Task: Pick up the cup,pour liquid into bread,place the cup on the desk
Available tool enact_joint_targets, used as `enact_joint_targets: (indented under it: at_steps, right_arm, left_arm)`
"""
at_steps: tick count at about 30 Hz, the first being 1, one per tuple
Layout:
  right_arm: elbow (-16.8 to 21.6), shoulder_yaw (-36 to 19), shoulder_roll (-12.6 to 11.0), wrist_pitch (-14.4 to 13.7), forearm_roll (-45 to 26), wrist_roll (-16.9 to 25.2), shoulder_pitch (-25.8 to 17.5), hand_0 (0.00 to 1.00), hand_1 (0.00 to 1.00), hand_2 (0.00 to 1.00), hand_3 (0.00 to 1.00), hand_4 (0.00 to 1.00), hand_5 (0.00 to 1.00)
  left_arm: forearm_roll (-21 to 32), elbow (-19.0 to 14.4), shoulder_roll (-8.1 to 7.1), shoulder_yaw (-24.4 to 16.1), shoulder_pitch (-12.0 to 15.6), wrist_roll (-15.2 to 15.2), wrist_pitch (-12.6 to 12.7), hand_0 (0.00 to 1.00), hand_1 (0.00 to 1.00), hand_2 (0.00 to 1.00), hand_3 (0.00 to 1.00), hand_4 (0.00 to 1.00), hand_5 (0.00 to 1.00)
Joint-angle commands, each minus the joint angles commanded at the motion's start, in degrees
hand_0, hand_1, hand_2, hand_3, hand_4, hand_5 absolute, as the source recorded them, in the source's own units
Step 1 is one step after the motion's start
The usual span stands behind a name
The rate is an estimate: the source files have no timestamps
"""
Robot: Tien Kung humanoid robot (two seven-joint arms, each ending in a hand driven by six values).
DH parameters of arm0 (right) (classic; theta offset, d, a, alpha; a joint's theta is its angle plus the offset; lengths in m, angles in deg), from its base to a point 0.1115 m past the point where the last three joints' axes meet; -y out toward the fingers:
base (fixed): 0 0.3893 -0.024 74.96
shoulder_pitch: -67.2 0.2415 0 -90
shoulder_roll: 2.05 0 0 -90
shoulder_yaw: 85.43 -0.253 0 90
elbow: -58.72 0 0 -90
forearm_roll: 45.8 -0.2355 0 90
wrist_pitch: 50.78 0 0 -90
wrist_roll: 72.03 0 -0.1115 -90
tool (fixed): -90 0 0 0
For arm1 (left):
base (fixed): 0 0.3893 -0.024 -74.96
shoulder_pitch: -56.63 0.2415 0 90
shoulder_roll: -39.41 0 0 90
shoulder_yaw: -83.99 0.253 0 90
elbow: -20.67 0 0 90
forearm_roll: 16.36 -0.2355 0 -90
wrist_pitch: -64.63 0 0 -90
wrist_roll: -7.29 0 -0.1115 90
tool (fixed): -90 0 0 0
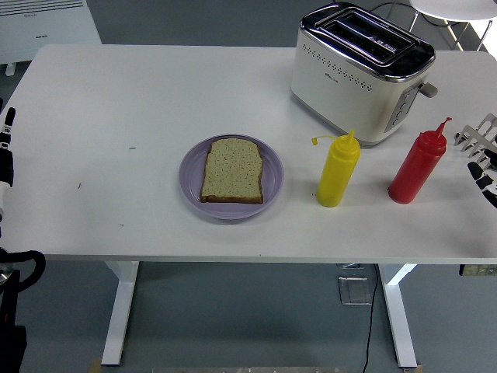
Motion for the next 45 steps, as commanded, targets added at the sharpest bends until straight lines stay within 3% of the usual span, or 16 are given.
enact_joint_targets:
  at_steps: [29, 45]
  right_arm:
    - [-6.9, 11.1, 3.2, -6.7, 1.4, -0.2, 6.9, 0.998, 0.91, 0.976, 0.998, 0.923, 0.363]
    - [-10.8, 14.9, 3.1, -7.6, -0.6, -0.5, 12.1, 0.994, 0.898, 0.976, 0.998, 0.92, 0.357]
  left_arm:
    - [-0.2, 0.3, 0.26, -0.1, 0.2, -0.1, 0.1, 0.805, 0.777, 0.796, 0.761, 0.472, 0.998]
    - [-0.3, 0.3, 0.28, -0.1, 0.3, -0.2, 0.0, 0.805, 0.777, 0.793, 0.76, 0.47, 0.998]
